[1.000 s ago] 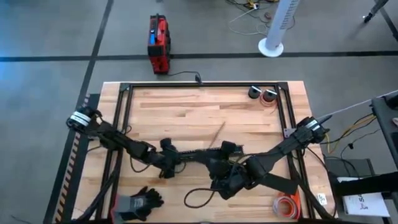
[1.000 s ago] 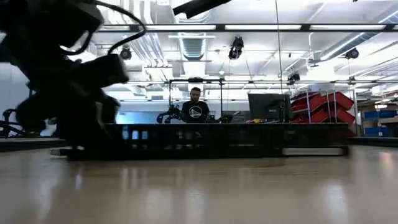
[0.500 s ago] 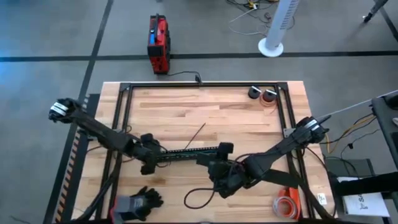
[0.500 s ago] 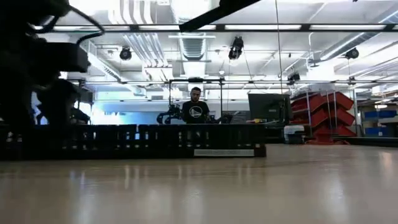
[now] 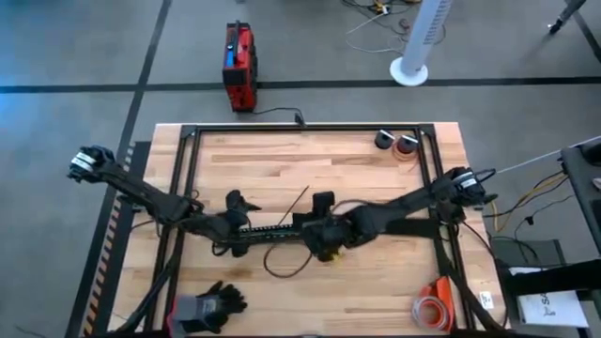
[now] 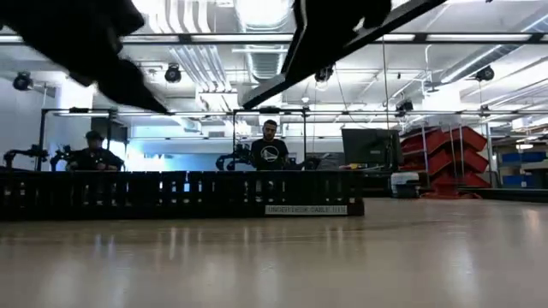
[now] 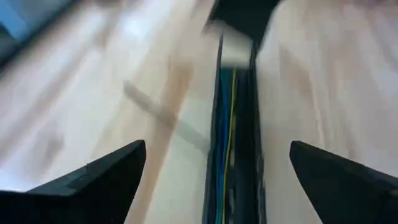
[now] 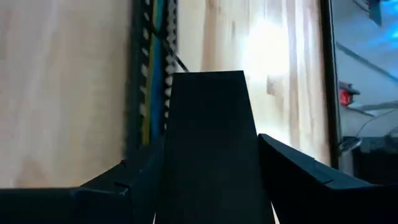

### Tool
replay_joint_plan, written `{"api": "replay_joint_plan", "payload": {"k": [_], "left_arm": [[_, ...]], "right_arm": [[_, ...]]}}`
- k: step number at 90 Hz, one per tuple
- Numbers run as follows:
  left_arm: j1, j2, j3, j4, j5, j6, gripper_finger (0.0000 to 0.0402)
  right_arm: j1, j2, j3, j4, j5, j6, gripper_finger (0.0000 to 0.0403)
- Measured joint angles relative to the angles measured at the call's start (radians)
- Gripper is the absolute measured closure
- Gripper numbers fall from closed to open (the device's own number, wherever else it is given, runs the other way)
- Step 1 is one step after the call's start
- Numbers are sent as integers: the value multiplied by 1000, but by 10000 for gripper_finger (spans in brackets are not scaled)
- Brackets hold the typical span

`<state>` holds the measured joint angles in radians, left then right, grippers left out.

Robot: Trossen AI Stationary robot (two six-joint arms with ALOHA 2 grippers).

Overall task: Ziptie cables
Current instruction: Insert the cable duct cover into the cable duct

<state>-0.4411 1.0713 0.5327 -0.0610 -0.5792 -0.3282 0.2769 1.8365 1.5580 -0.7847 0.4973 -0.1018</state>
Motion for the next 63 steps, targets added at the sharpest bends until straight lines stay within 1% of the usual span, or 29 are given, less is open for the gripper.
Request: {"api": "replay_joint_plan", "payload": {"k": [8, 17, 28, 35, 38, 45, 57, 63], "left_arm": [[10, 33, 0, 76, -7, 13, 18], [13, 65, 1, 80, -7, -34, 18], [12, 115, 4, 104, -4, -45, 18], [13, 165, 4, 164, 2, -45, 17], [13, 189, 4, 176, 5, -42, 17], [13, 256, 2, 232, 23, -48, 17], [11, 366, 13, 349, 31, -26, 17], [12, 421, 29, 408, 27, -6, 17]], "right_arm": [[-59, -18, -39, 53, -80, -77, 185], [-117, -36, -65, 62, -168, -109, 185], [-138, -89, -108, 70, -232, -91, 185], [-125, -130, -159, 111, -275, -42, 185], [-116, -145, -189, 149, -298, -18, 185], [-81, -191, -285, 304, -347, 48, 185], [-17, -245, -446, 555, -351, 140, 185], [-1, -248, -501, 639, -332, 171, 185]]}}
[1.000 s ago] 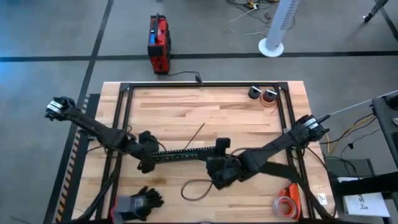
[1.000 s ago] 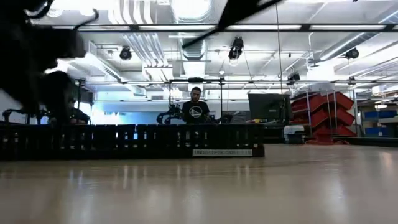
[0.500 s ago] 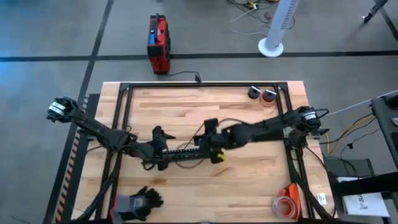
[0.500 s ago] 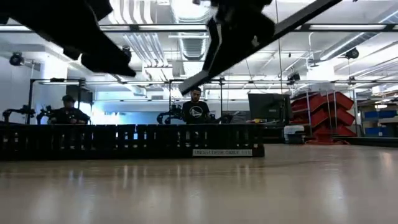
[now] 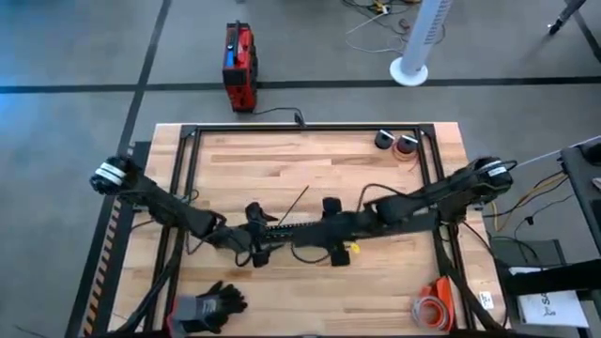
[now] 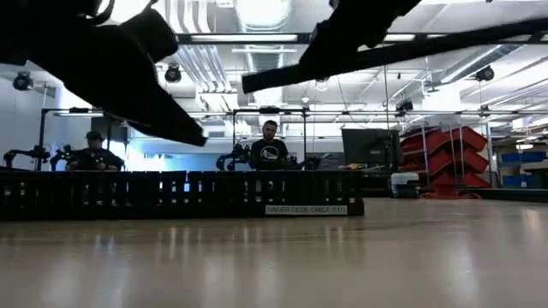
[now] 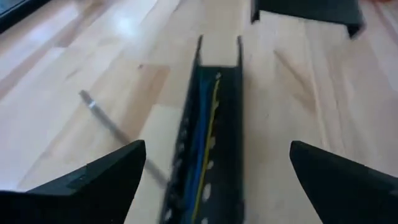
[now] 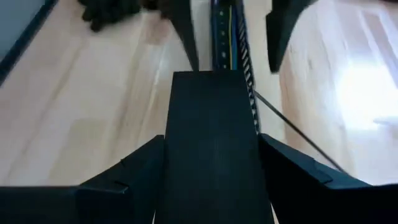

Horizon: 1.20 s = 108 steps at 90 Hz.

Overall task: Ziptie cables
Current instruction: Insert the cable duct cover into the cable duct

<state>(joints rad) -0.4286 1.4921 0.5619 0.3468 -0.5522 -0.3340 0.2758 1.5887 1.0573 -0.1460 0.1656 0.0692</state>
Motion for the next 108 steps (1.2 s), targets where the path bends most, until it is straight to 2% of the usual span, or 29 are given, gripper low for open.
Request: {"api": "replay_joint_plan", "payload": {"k": [13, 22, 35, 49, 59, 79, 89, 108], "left_arm": [[34, 95, 33, 37, 2, 3, 17], [66, 157, 64, 77, 53, -3, 17], [105, 242, 127, 116, 100, 66, 17], [177, 332, 188, 100, 181, 87, 17], [214, 365, 217, 24, 251, 80, 17], [211, 358, 206, -23, 258, 54, 21], [206, 357, 203, -37, 270, 54, 55], [200, 357, 185, -31, 289, 95, 165]], "right_arm": [[13, 1, -66, 82, 43, 44, 185], [14, 1, -98, 123, 45, 51, 185], [12, -3, -126, 143, 51, 46, 185], [12, 12, -136, 139, 69, 42, 185], [6, 26, -142, 146, 71, 35, 185], [3, 77, -163, 205, 68, 35, 185], [3, 84, -165, 207, 67, 20, 185], [-18, 84, -165, 212, 71, -13, 185]]}}
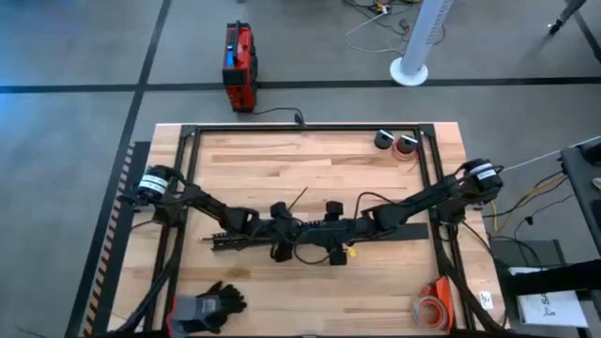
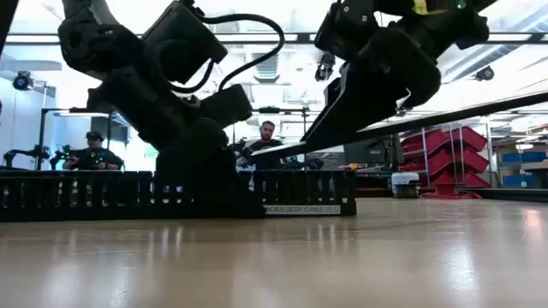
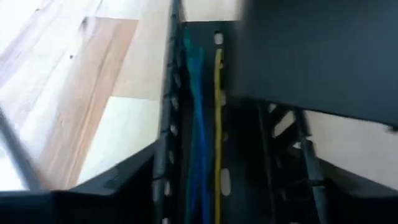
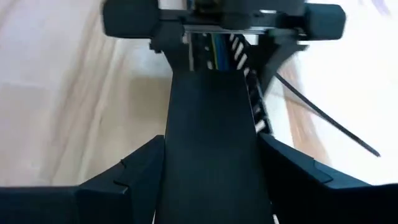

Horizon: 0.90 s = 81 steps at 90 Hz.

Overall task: Ziptie cables
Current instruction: Insert the cable duct cover into the cable duct

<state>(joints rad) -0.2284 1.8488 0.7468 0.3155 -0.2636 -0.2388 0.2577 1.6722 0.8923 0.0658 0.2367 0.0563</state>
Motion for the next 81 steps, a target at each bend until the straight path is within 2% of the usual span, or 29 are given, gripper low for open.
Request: {"api": "replay_joint_plan", "payload": {"k": [7, 20, 35, 42, 66, 81], "left_arm": [[0, 0, -9, -3, 4, 12, 190], [-4, 1, -35, -8, 10, 6, 190], [-11, 0, -59, 4, 11, -36, 143], [-19, 0, -60, 5, 13, -36, 136], [-36, 1, -56, -1, 48, -29, 186], [-38, 1, -56, 3, 58, -18, 168]], "right_arm": [[-6, 0, -14, 13, 0, -8, 185], [-7, 2, -58, 92, 0, -40, 185], [-10, 23, -92, 168, 2, -80, 185], [-15, 36, -96, 179, 7, -102, 185], [-24, 38, -94, 202, 35, -200, 198], [-52, 39, -94, 196, -16, -204, 228]]}}
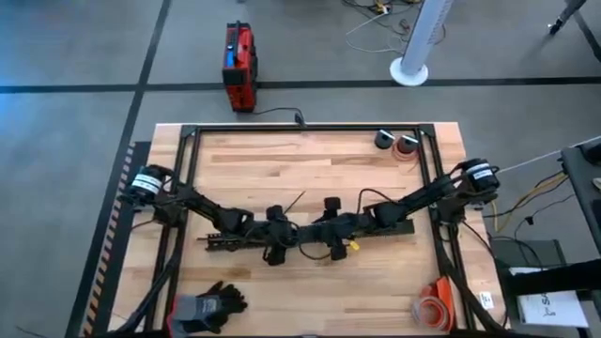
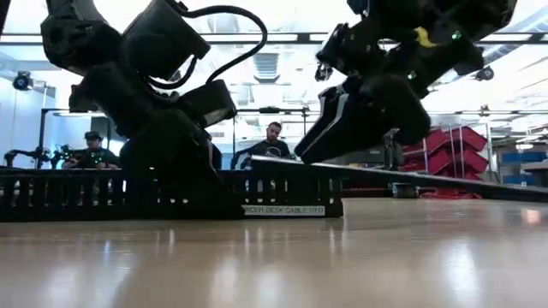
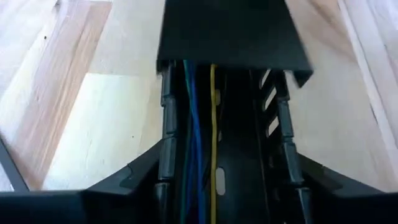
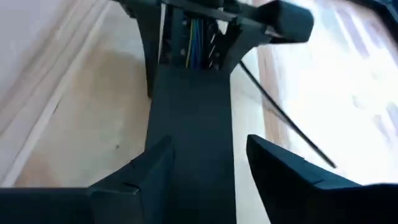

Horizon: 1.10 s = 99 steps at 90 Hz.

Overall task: Ziptie cables
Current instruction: Insert the cable duct cover into the cable duct

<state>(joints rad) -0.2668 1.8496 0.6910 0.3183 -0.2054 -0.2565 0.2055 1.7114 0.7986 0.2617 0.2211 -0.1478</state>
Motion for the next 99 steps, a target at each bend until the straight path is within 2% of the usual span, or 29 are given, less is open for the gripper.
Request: {"api": "replay_joint_plan", "payload": {"k": [10, 21, 36, 44, 58, 76, 99], "left_arm": [[-1, 0, 0, 0, -1, 5, 153], [-1, 0, 0, -3, -7, 2, 159], [-1, 0, 0, -3, -9, 4, 176], [-1, 0, 0, 0, -11, 3, 171], [-1, 0, 0, 0, -12, 3, 157], [-1, 0, 0, 1, -14, 2, 170], [-1, 0, 0, 3, -17, -11, 162]], "right_arm": [[-16, 0, 0, -5, -25, 0, 265], [-16, 0, 7, -13, -20, -2, 300], [-20, 3, 12, -15, -40, 8, 310], [-22, 3, 12, -16, -42, 17, 296], [-22, 0, 18, -24, -40, 28, 249], [-15, -6, 59, -69, -45, 42, 191], [11, -37, 84, -88, -46, 79, 146]]}}
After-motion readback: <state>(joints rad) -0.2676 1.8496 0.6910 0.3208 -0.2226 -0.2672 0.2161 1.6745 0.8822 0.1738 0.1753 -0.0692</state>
